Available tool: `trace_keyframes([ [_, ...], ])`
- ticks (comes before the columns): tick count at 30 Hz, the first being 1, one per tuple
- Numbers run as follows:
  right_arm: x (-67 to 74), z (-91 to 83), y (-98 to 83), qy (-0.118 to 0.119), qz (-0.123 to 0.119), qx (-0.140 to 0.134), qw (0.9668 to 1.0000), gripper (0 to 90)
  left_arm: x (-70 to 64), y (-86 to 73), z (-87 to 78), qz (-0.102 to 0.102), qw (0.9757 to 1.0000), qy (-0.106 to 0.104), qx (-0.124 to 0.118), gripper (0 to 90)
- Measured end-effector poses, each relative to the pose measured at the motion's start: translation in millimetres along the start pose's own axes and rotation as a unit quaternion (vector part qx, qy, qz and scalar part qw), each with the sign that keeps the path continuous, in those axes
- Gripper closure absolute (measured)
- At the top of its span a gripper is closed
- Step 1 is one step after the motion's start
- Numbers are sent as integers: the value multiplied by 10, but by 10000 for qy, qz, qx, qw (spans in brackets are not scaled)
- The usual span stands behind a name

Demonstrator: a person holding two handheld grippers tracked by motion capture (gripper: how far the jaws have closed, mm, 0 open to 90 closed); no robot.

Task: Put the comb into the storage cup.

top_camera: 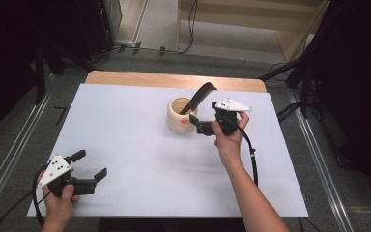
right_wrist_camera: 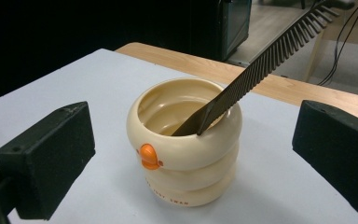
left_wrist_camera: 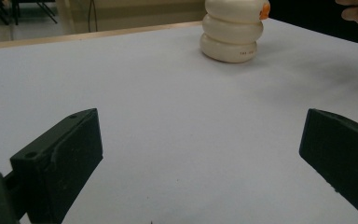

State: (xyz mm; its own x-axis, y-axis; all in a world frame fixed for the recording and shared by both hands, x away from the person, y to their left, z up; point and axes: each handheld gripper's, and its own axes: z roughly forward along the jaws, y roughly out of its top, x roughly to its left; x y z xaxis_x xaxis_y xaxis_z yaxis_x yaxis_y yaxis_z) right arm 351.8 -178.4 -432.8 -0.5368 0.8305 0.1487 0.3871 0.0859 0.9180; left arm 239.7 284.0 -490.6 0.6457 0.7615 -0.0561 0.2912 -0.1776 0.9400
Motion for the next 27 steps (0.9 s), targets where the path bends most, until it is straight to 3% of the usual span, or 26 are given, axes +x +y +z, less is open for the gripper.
trace_keyframes([
  [14, -21, -249, -96, 21, -19, -80, 10000, 0, -7, 1, -8, 19, 10000, 34, -1, 0],
  [27, -28, -498, -216, -62, -244, -86, 9996, 0, -7, 1, -8, 17, 10000, 36, -10, 0],
])
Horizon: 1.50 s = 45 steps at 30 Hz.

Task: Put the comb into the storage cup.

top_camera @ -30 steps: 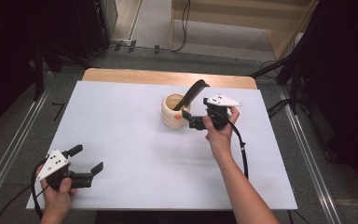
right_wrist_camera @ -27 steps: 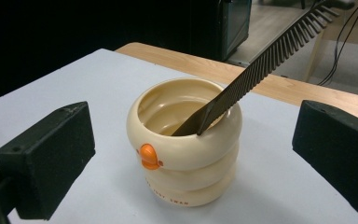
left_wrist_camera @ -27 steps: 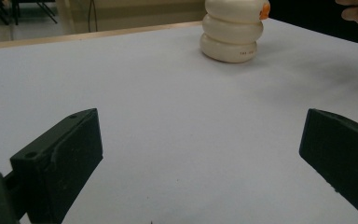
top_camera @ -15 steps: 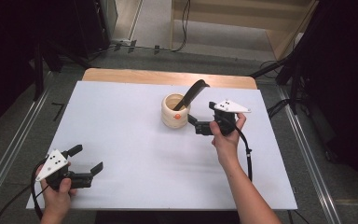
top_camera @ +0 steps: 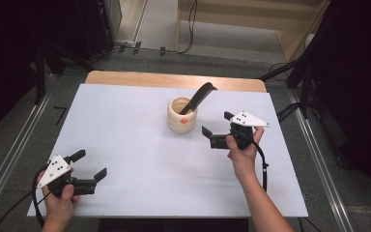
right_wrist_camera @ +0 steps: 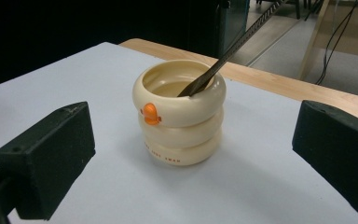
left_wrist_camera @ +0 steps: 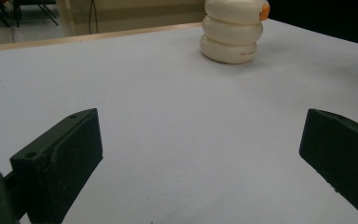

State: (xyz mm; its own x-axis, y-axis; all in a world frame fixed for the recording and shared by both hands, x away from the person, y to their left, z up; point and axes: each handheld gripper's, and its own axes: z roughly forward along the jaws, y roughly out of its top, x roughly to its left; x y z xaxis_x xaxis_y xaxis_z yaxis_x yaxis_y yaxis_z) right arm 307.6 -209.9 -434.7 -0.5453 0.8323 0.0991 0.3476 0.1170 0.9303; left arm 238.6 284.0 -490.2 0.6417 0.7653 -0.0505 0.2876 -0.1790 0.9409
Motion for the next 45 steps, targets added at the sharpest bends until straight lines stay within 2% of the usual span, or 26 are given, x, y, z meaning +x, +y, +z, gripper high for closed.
trace_keyframes([
  [11, -48, -181, -101, -66, -43, -38, 10000, 0, -1, -2, -3, -7, 10000, 8, -50, 0],
  [24, -178, -444, -282, -240, 67, -68, 9997, 0, 0, -4, -7, 4, 10000, 16, -48, 0],
  [40, -326, -788, -595, -400, 171, -57, 9990, 0, 3, -5, -15, -11, 10000, 53, -60, 0],
  [45, -368, -920, -732, -460, 315, -103, 9984, 0, 4, -10, -23, -34, 9999, 68, -85, 0],
])
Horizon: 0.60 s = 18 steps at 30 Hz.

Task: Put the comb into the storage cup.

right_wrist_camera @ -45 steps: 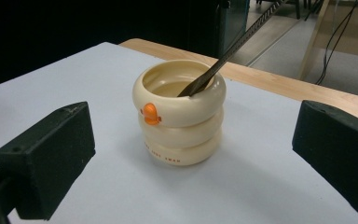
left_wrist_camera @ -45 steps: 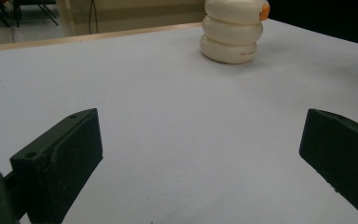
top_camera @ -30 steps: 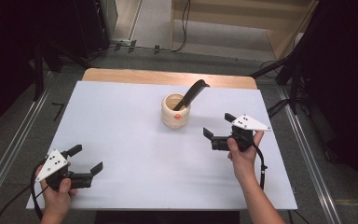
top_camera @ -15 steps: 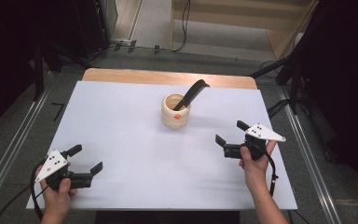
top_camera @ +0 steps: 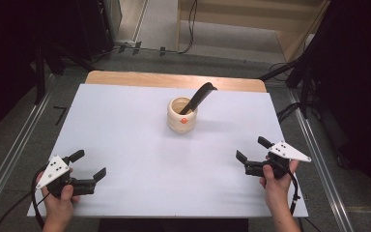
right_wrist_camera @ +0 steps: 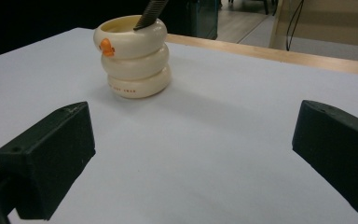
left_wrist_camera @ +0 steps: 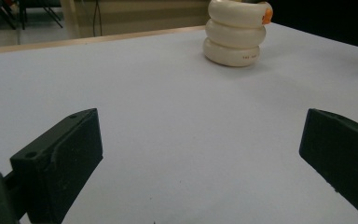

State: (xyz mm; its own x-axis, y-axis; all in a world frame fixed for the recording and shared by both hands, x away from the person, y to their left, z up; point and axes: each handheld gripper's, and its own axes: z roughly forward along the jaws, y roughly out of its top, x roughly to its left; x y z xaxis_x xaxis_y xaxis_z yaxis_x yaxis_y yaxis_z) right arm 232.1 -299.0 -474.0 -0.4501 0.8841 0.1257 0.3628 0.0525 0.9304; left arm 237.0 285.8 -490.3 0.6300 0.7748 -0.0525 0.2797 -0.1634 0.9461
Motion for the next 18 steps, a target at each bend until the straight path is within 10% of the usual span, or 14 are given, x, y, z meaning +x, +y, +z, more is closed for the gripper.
trace_keyframes([
  [18, -186, -468, -340, -292, -20, -72, 9995, 0, 9, -3, -11, -33, 10000, 69, -14, 0],
])
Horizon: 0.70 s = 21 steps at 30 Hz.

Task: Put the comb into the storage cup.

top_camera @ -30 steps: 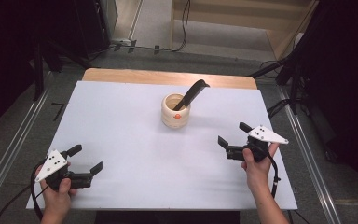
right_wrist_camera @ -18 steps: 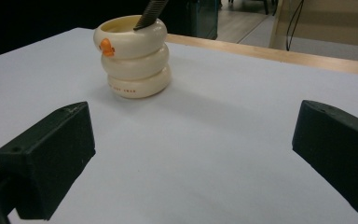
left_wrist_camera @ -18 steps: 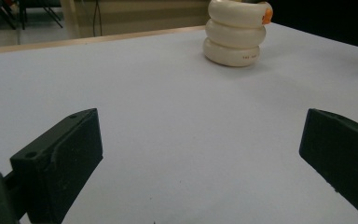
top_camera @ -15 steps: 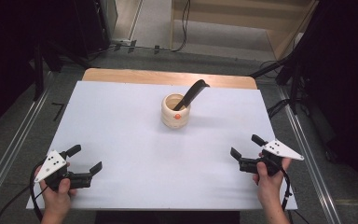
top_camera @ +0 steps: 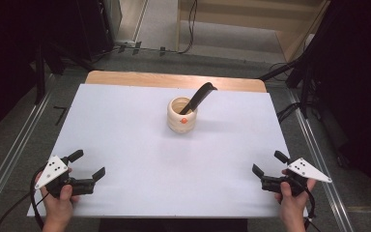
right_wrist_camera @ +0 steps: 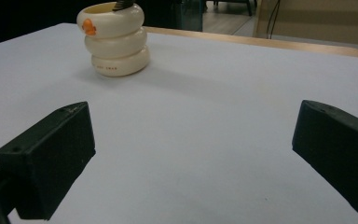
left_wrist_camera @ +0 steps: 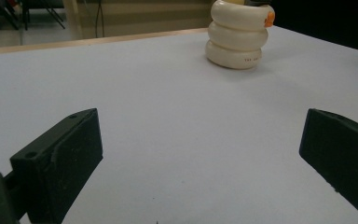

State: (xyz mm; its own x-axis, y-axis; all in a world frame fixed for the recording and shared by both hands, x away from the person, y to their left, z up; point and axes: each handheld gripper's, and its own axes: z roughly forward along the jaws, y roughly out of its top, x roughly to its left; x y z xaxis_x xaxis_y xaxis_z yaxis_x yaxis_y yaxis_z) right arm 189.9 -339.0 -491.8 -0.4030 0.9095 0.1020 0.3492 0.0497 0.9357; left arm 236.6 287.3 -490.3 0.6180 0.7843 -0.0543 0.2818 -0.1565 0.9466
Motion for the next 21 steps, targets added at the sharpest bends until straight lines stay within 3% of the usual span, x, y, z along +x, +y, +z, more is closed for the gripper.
trace_keyframes([
  [3, -108, -83, -58, 133, 48, -52, 9999, 0, 3, -6, -14, -17, 10000, 52, -30, 0],
  [6, -195, -163, -130, 47, -21, 22, 10000, 0, 13, -11, -24, -81, 9999, 77, -74, 0],
  [13, -328, -327, -311, 9, 113, 119, 9999, 0, 24, -14, -28, -137, 9997, 161, -95, 0],
  [21, -345, -271, -341, 21, -3, 285, 9996, 0, 43, -16, -33, -244, 9986, 429, -166, 0],
])
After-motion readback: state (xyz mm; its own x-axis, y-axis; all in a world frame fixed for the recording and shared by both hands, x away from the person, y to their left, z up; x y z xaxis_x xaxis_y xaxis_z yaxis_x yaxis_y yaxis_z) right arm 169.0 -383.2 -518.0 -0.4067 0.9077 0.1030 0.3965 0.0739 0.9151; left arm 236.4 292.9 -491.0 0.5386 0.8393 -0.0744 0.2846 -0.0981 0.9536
